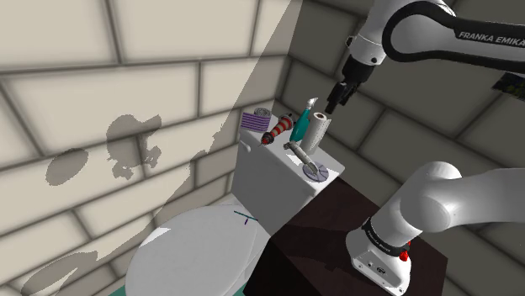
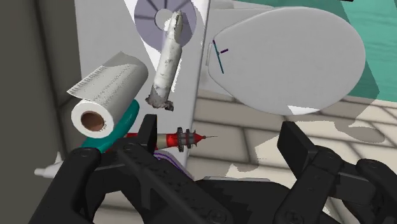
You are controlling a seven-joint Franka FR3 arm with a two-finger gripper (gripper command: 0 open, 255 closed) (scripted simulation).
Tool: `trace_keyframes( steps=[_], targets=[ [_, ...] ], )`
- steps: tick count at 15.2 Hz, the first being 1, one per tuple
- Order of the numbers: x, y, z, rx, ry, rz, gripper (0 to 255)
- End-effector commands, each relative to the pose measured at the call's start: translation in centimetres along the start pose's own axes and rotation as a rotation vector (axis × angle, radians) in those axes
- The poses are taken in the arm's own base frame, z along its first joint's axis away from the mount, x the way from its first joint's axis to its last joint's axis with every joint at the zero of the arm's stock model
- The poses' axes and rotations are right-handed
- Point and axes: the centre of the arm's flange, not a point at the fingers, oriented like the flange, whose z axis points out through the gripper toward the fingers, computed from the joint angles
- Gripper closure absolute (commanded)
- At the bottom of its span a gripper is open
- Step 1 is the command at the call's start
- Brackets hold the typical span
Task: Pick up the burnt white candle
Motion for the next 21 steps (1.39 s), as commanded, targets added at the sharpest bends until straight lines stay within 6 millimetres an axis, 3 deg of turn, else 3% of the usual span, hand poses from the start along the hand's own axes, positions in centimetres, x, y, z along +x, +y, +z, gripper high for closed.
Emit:
trace_keyframes(
  steps=[1, 21],
  targets=[
    [0.9, 0.6, 2.4, -0.001, -0.006, 0.024, 0],
    [4.9, 6.5, 27.5, -0.014, -0.073, 0.252, 0]
  ],
)
